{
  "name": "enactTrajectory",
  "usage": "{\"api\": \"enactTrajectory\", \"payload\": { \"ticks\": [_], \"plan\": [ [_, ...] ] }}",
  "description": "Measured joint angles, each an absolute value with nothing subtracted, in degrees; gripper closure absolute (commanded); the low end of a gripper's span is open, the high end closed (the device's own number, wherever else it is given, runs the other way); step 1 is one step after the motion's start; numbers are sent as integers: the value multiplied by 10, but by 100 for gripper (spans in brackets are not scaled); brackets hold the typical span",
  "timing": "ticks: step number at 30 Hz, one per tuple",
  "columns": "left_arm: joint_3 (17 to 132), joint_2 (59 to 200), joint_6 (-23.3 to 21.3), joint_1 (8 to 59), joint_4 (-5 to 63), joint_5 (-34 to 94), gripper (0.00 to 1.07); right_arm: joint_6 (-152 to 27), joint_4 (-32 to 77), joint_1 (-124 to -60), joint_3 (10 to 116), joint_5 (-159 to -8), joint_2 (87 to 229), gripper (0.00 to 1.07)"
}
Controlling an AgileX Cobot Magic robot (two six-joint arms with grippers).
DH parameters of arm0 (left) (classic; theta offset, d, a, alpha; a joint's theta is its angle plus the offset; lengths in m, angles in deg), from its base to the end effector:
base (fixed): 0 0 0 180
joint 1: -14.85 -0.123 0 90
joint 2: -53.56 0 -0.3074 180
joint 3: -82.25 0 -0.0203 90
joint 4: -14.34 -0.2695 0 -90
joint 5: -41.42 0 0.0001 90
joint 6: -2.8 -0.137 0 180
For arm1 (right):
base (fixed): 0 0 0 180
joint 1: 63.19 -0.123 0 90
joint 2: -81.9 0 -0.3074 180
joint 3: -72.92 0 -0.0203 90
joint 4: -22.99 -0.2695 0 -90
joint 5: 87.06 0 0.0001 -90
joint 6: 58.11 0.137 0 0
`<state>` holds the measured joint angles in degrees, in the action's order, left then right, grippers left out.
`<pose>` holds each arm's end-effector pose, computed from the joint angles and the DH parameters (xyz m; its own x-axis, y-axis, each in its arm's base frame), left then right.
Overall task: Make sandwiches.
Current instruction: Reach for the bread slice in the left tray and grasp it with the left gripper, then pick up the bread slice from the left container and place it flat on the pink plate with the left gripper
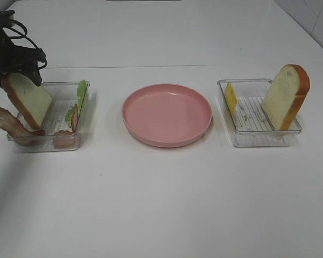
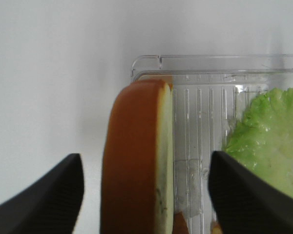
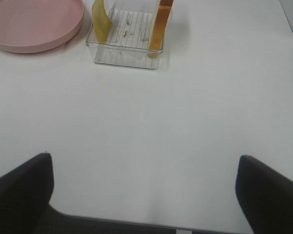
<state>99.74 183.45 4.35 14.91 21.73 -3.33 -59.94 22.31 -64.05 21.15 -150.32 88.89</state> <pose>0.5074 -0.0129 0.1494 -0.9177 -0.1172 -0.3795 -0.0728 0.9889 -0.1292 0.0309 0.0019 0.2448 -0.5293 -0.0345 -0.8477 -0.0381 0.9991 -0.0169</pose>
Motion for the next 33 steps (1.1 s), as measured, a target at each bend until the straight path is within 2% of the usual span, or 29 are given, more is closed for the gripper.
{"api": "enactTrajectory", "payload": {
  "ticks": [1,2,3,13,23,28,33],
  "plan": [
    [998,1835,49,149,217,-32,87,-599,223,-640,211,-1503,889,9],
    [998,1835,49,149,217,-32,87,-599,223,-640,211,-1503,889,9],
    [999,1835,60,149,217,-24,106,-599,223,-640,211,-1503,889,9],
    [1047,1816,94,149,214,-77,107,-599,223,-640,211,-1503,889,9],
    [1155,1771,97,151,232,-159,107,-599,223,-640,211,-1503,889,9],
    [1213,1763,97,174,251,-178,107,-599,223,-640,211,-1503,889,9],
    [1228,1763,98,230,295,-157,107,-599,223,-640,211,-1503,889,9]
  ]
}}
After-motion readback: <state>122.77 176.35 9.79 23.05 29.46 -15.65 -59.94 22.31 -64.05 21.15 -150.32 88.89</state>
